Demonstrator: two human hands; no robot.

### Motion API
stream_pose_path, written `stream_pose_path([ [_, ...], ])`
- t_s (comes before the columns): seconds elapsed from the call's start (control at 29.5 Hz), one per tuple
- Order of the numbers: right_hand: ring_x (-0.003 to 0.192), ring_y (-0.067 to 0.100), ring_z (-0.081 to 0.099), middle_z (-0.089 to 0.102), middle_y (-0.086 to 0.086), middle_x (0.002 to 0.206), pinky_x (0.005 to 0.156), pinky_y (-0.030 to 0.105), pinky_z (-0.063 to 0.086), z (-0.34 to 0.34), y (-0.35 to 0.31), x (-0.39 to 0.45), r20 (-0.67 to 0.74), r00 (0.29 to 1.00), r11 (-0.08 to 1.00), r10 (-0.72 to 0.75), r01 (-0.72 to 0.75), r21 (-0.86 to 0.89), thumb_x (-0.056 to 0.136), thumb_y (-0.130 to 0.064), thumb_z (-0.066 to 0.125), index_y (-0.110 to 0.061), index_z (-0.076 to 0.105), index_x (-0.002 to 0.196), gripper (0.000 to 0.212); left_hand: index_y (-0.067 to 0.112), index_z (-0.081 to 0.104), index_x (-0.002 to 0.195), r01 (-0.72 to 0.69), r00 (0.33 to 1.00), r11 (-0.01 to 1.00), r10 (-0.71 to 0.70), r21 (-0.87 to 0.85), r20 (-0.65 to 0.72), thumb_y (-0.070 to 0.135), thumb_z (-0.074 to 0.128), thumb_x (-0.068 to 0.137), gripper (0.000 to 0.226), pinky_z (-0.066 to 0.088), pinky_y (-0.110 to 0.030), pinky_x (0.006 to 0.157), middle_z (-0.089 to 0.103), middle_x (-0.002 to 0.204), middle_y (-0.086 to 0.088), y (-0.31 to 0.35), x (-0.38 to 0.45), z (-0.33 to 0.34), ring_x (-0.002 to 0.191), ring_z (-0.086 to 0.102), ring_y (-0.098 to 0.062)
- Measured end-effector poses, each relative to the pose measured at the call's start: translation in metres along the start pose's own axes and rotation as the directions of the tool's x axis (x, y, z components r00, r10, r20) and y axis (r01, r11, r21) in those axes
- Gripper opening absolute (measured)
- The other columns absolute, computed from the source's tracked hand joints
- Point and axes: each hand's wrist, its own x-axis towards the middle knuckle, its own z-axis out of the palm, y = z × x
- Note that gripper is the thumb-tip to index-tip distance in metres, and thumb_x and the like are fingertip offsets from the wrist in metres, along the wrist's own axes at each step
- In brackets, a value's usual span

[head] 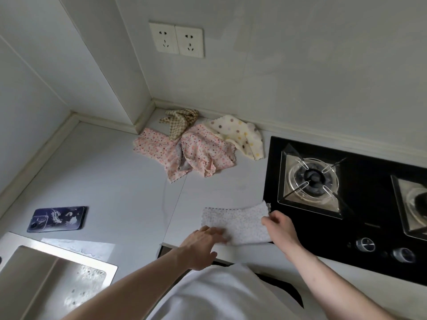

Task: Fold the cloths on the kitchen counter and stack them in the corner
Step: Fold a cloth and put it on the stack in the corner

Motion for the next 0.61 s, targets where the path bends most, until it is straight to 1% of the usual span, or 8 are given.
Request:
stream_pose_path([
  [0.07, 0.063, 0.015, 0.044, 0.051, 0.001, 0.068, 0.059, 0.03, 0.034, -0.006, 0.001, -0.001, -0.048, 0.998, 1.0, -0.029, 0.03, 0.009, 0.088, -0.009, 0.066, -0.012, 0.055, 0.074, 0.018, 0.038, 0.051, 0.145, -0.008, 1.0, 1.0, 0.008, -0.015, -0.02, 0.026, 0.057, 0.095, 0.051, 0.034, -0.036, 0.118, 0.036, 0.162, 0.01, 0.008, 0.007, -0.001, 0.143, 0.036, -0.02],
  [0.14, 0.063, 0.016, 0.043, 0.051, 0.002, 0.067, 0.058, 0.03, 0.034, -0.007, 0.0, -0.002, -0.081, 0.995, 0.998, -0.062, 0.064, 0.018, 0.086, -0.008, 0.066, -0.01, 0.054, 0.074, 0.017, 0.039, 0.057, 0.138, 0.005, 0.996, 0.999, -0.009, -0.046, -0.086, 0.025, 0.057, 0.094, 0.046, 0.036, -0.034, 0.115, 0.042, 0.156, 0.011, 0.013, 0.011, -0.003, 0.139, 0.04, -0.018],
  [0.24, 0.063, 0.016, 0.046, 0.056, 0.003, 0.07, 0.059, 0.029, 0.038, -0.001, -0.004, -0.004, -0.08, 0.992, 0.995, -0.101, 0.101, -0.01, 0.084, -0.007, 0.068, -0.008, 0.057, 0.079, 0.012, 0.034, 0.058, 0.135, 0.095, 0.977, 0.988, -0.116, -0.121, -0.181, 0.024, 0.057, 0.094, 0.043, 0.04, -0.032, 0.111, 0.047, 0.148, 0.009, 0.01, 0.01, -0.002, 0.131, 0.046, -0.017],
  [0.34, 0.063, 0.015, 0.053, 0.058, 0.0, 0.07, 0.057, 0.024, 0.042, 0.014, -0.007, -0.006, -0.006, 0.992, 0.989, -0.13, 0.129, -0.073, 0.083, -0.009, 0.069, -0.014, 0.056, 0.078, 0.014, 0.029, 0.056, 0.138, 0.207, 0.956, 0.964, -0.236, -0.169, -0.174, 0.025, 0.059, 0.093, 0.045, 0.045, -0.035, 0.108, 0.044, 0.147, 0.008, -0.002, 0.005, 0.001, 0.129, 0.047, -0.018],
  [0.41, 0.061, 0.013, 0.06, 0.06, -0.003, 0.07, 0.051, 0.015, 0.042, 0.027, -0.008, -0.006, 0.058, 0.987, 0.98, -0.147, 0.154, -0.126, 0.085, -0.012, 0.068, -0.018, 0.055, 0.078, 0.016, 0.03, 0.055, 0.139, 0.25, 0.949, 0.951, -0.278, -0.181, -0.146, 0.026, 0.059, 0.093, 0.046, 0.047, -0.035, 0.107, 0.044, 0.147, 0.008, -0.01, -0.001, 0.003, 0.13, 0.048, -0.018],
  [0.44, 0.059, 0.009, 0.061, 0.061, -0.003, 0.071, 0.048, 0.011, 0.04, 0.034, -0.008, -0.005, 0.088, 0.984, 0.973, -0.152, 0.165, -0.159, 0.086, -0.014, 0.069, -0.019, 0.055, 0.079, 0.016, 0.031, 0.054, 0.139, 0.263, 0.947, 0.946, -0.291, -0.191, -0.138, 0.026, 0.06, 0.093, 0.047, 0.047, -0.035, 0.106, 0.044, 0.146, 0.009, -0.013, -0.003, 0.005, 0.13, 0.048, -0.017],
  [0.51, 0.06, 0.004, 0.059, 0.063, -0.004, 0.075, 0.047, 0.01, 0.04, 0.05, -0.01, -0.004, 0.131, 0.977, 0.954, -0.168, 0.195, -0.228, 0.088, -0.018, 0.069, -0.022, 0.055, 0.08, 0.017, 0.031, 0.055, 0.139, 0.285, 0.939, 0.934, -0.317, -0.215, -0.132, 0.026, 0.06, 0.092, 0.047, 0.048, -0.034, 0.105, 0.046, 0.144, 0.01, -0.018, -0.01, 0.006, 0.13, 0.05, -0.016],
  [0.61, 0.069, 0.001, 0.057, 0.064, -0.007, 0.083, 0.052, 0.011, 0.041, 0.07, -0.016, -0.003, 0.179, 0.966, 0.93, -0.188, 0.234, -0.284, 0.089, -0.025, 0.071, -0.026, 0.055, 0.081, 0.018, 0.03, 0.056, 0.137, 0.301, 0.929, 0.92, -0.343, -0.251, -0.142, 0.025, 0.059, 0.09, 0.048, 0.047, -0.033, 0.105, 0.048, 0.141, 0.009, -0.022, -0.018, 0.006, 0.129, 0.052, -0.017],
])
